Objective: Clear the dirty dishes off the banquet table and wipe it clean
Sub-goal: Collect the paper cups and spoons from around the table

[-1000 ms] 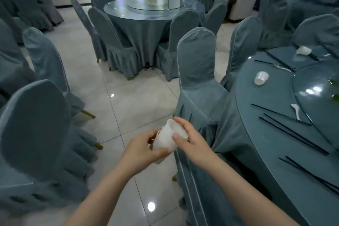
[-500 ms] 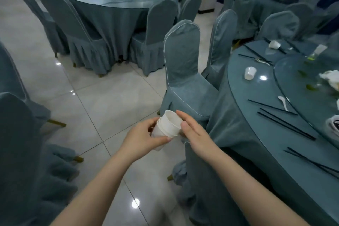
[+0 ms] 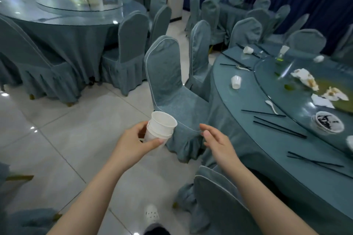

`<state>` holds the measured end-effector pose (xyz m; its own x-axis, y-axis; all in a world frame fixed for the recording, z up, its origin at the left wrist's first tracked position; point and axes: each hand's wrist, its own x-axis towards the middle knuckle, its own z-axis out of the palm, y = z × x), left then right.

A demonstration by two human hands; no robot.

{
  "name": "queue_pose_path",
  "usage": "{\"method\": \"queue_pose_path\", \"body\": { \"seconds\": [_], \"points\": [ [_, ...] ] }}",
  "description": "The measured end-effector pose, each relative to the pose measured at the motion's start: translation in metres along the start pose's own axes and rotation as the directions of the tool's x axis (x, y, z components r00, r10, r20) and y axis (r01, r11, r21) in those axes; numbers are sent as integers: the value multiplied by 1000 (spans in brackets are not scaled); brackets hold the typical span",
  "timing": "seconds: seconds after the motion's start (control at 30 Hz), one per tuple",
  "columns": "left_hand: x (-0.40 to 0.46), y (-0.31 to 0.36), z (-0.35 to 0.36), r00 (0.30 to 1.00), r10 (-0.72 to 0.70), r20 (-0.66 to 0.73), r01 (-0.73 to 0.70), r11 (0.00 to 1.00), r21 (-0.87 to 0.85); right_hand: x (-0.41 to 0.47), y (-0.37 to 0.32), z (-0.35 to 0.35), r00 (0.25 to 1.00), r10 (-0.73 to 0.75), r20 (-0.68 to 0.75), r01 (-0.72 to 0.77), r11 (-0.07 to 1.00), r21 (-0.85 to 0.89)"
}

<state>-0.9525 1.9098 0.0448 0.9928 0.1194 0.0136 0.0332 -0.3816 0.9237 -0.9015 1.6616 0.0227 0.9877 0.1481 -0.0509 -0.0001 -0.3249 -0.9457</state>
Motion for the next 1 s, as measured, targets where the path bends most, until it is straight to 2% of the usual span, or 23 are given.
{"method": "queue_pose_path", "body": {
  "seconds": [0.17,0.37,0.5,0.67,0.77,1.0],
  "points": [
    [69,1,-1,997,22,69,-23,999,23,55,10,-16,985,65,-157,-62,998,24],
    [170,-2,4,999,17,47,-16,1000,-20,140,27,-43,929,144,-341,-116,988,101],
    [224,-5,17,997,4,78,-1,999,-39,177,34,-55,910,192,-368,-176,981,77],
    [286,-11,33,981,-6,194,17,998,-54,216,37,-65,867,231,-442,-229,972,59],
    [336,-14,42,971,23,239,-5,997,-73,244,38,-69,830,255,-496,-256,964,66],
    [442,-22,57,911,54,409,-12,994,-104,298,42,-68,688,342,-639,-352,928,118]
  ]
}}
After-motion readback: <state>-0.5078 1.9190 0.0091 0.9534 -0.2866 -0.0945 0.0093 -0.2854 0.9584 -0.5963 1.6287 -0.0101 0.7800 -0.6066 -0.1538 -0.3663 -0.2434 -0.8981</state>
